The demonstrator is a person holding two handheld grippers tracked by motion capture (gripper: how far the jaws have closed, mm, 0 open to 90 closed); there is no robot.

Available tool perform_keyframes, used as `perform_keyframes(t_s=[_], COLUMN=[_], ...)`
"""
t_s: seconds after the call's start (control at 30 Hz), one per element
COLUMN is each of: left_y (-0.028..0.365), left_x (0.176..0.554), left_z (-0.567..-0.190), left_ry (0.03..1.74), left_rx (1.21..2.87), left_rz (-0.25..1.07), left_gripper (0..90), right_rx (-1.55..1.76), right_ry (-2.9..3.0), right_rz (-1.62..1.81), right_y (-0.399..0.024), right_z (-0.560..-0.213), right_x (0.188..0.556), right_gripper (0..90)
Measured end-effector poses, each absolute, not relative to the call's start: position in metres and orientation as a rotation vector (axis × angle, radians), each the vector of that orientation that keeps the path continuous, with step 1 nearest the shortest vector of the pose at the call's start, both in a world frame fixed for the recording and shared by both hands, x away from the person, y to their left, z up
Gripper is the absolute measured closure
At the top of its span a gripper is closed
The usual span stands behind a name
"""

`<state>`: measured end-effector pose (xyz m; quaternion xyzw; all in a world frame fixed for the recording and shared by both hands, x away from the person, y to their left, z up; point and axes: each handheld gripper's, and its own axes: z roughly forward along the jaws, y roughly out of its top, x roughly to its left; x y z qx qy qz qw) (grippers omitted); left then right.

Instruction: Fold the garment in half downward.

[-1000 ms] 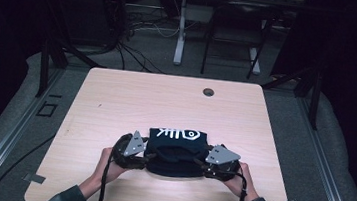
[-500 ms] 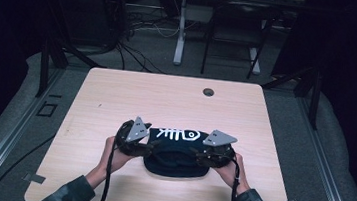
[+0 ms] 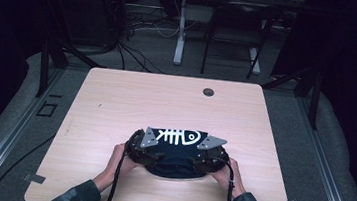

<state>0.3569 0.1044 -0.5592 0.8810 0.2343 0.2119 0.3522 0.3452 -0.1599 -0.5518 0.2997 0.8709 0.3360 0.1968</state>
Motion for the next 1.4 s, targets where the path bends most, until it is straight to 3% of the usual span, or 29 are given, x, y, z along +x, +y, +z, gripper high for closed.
perform_keyframes(t_s=[0.9, 1.07, 1.2, 1.4], left_y=[0.109, 0.114, 0.121, 0.137], left_x=[0.364, 0.366, 0.361, 0.35], left_z=[-0.573, -0.568, -0.555, -0.54], left_ry=[0.602, 0.611, 0.629, 0.657], left_rx=[2.295, 2.264, 2.222, 2.199], left_rz=[0.521, 0.516, 0.537, 0.543], left_gripper=[21.1, 13.1, 5.4, 0.9], right_rx=[0.907, 0.94, 0.953, 0.991], right_ry=[2.44, 2.396, 2.363, 2.324], right_rz=[0.915, 0.926, 0.975, 1.052], right_y=[-0.162, -0.163, -0.169, -0.185], right_z=[-0.567, -0.565, -0.556, -0.538], right_x=[0.34, 0.341, 0.339, 0.33], right_gripper=[22.9, 14.7, 13.5, 11.7])
